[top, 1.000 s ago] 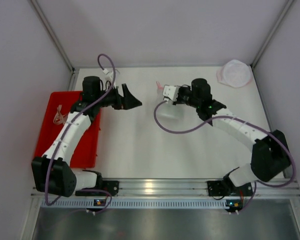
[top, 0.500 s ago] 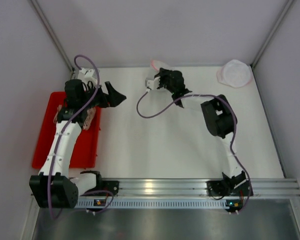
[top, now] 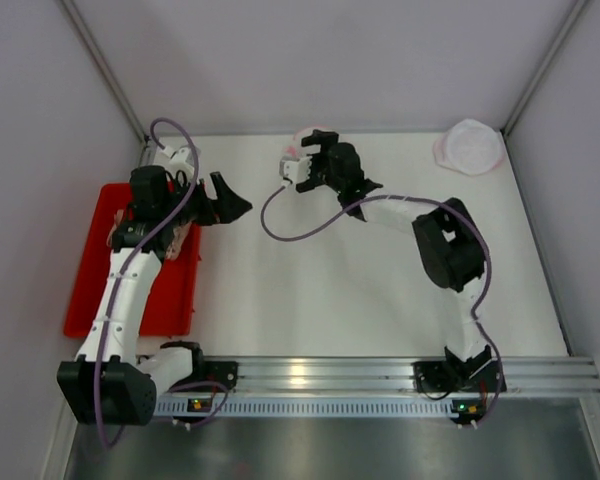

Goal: Place the bra in the laundry bag and zip it closed
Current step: Place the laundry bag at the center of the board, then adjust the laundry bag at the center of the board.

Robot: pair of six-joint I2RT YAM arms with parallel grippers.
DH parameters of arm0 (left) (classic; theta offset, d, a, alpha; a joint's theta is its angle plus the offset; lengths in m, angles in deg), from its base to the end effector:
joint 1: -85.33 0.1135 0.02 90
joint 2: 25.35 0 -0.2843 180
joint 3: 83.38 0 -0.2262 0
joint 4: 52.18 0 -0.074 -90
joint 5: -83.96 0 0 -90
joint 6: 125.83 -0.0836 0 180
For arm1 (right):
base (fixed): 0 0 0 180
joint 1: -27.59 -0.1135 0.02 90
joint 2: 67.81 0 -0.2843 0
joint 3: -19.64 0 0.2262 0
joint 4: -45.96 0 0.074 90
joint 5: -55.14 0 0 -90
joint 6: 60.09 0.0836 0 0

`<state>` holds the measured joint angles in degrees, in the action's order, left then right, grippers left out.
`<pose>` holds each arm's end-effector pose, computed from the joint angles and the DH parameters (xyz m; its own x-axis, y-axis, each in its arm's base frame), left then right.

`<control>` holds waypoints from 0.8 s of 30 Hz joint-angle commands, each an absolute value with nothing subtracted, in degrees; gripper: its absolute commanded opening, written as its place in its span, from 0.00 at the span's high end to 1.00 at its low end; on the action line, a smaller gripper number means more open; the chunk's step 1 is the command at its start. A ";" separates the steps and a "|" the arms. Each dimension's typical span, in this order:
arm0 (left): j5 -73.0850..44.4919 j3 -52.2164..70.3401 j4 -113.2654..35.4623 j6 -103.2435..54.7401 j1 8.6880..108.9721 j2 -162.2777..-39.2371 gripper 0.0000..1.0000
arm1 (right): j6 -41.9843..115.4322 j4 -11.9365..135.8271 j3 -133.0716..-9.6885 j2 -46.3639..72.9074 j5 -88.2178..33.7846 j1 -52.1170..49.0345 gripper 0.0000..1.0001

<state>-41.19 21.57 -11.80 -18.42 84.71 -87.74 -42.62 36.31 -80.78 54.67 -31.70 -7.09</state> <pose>0.2344 -0.0507 0.3488 -0.5989 -0.2382 -0.7646 0.3555 0.7764 -0.5204 0.4382 0.3088 0.2345 0.5311 -0.7907 -0.3045 -0.3524 0.1207 -0.9280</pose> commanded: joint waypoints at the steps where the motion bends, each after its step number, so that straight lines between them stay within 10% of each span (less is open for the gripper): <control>1: -43.04 18.74 -11.05 -16.32 84.89 -88.11 0.02 | -32.69 44.27 -81.61 41.46 -29.68 -5.90 0.01; 14: -39.96 17.95 -11.05 -19.31 84.89 -87.13 0.02 | -3.50 88.39 -102.42 42.20 -21.15 18.15 0.01; 24: -39.61 20.23 -10.96 -18.95 84.89 -89.25 0.02 | 1.17 83.96 -112.37 58.48 -31.07 29.61 0.02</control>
<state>-40.32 19.76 -10.58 -18.60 84.71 -89.45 -0.55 85.47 -108.39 56.33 -26.83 29.98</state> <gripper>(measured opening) 0.983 0.983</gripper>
